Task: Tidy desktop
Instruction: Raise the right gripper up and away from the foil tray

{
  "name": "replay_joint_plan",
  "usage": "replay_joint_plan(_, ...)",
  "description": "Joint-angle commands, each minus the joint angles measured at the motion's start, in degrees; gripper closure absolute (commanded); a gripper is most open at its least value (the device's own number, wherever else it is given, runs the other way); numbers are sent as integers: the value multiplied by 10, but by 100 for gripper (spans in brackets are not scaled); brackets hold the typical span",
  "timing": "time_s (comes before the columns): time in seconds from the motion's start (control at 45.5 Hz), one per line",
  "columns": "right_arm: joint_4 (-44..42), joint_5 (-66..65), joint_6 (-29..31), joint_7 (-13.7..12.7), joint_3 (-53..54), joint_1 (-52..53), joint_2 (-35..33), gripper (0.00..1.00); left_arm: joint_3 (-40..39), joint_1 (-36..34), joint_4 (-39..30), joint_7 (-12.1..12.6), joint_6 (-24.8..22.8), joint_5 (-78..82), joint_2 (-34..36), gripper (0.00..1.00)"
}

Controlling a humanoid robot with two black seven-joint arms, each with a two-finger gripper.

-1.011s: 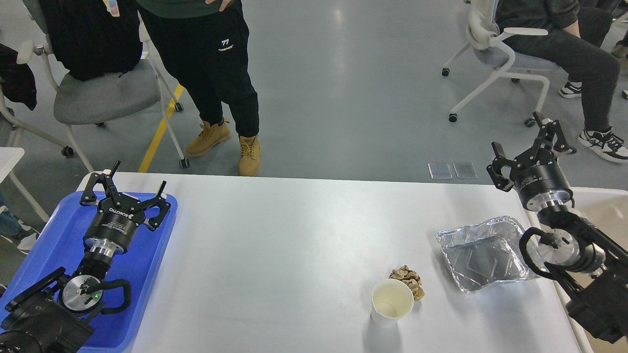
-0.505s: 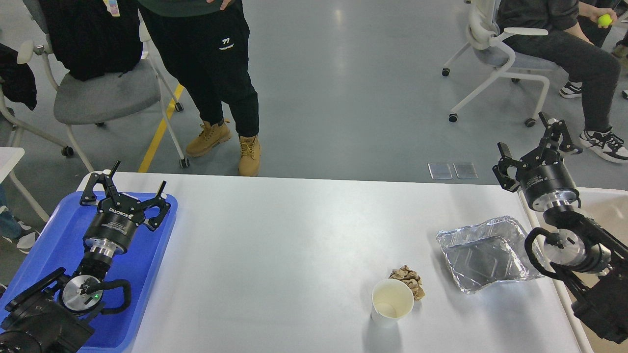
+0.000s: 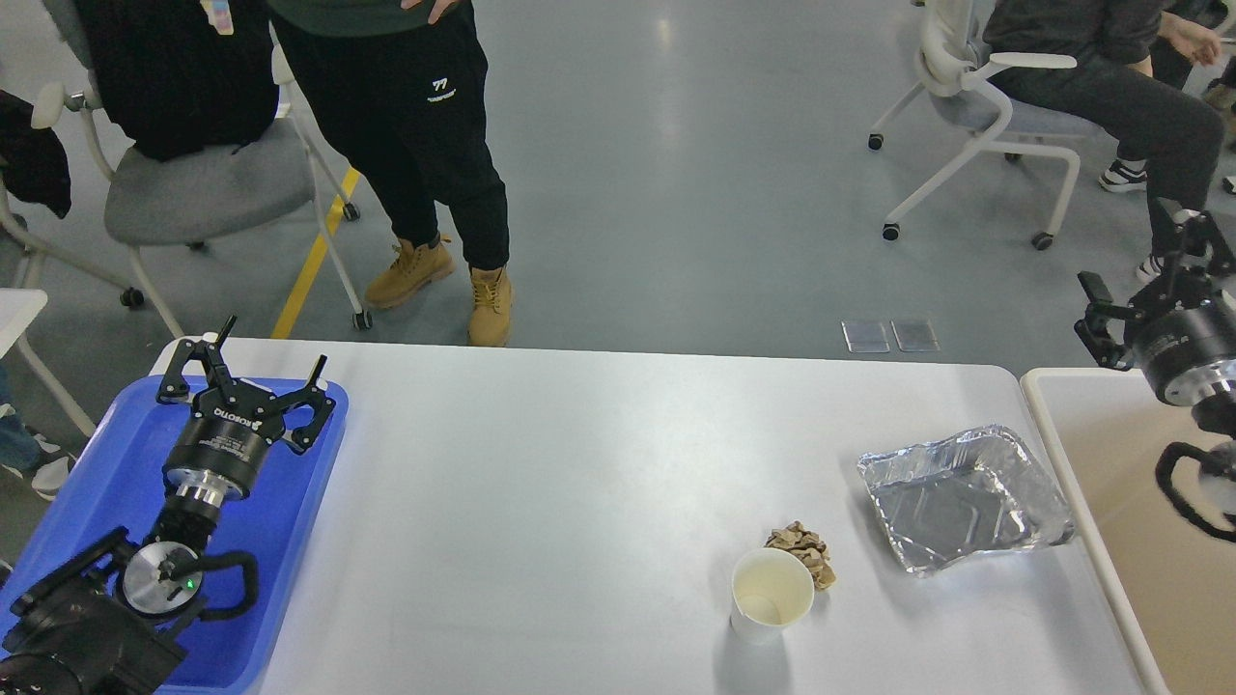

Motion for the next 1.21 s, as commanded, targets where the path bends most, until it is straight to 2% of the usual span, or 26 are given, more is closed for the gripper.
replay_joint_plan(0.0,22,23,2,-1,-244,101,-125,0,0,0,0,0,0,0,0,1)
replay_joint_plan(0.132,29,19,2,-1,-421,213,-152,0,0,0,0,1,0,0,0,1)
replay_joint_plan(0.308,28,14,2,-2,-661,400,-125,0,0,0,-1,1,0,0,0,1)
replay_joint_plan(0.396,25,15,2,-2,-814,513,-58,0,0,0,-1,1,0,0,0,1)
replay_joint_plan(0.505,25,14,8,-2,-919,566,25,0,0,0,0,1,0,0,0,1)
replay_joint_plan(0.681,39,14,74,-3,-1136,635,176,0,0,0,0,1,0,0,0,1)
replay_joint_plan(0.813,80,12,134,-3,-1211,681,224,0,0,0,0,1,0,0,0,1)
replay_joint_plan(1.033,126,-6,214,-4,-1253,755,258,0,0,0,-1,1,0,0,0,1)
replay_joint_plan(1.187,171,-5,234,-4,-1280,798,281,0,0,0,0,1,0,0,0,1)
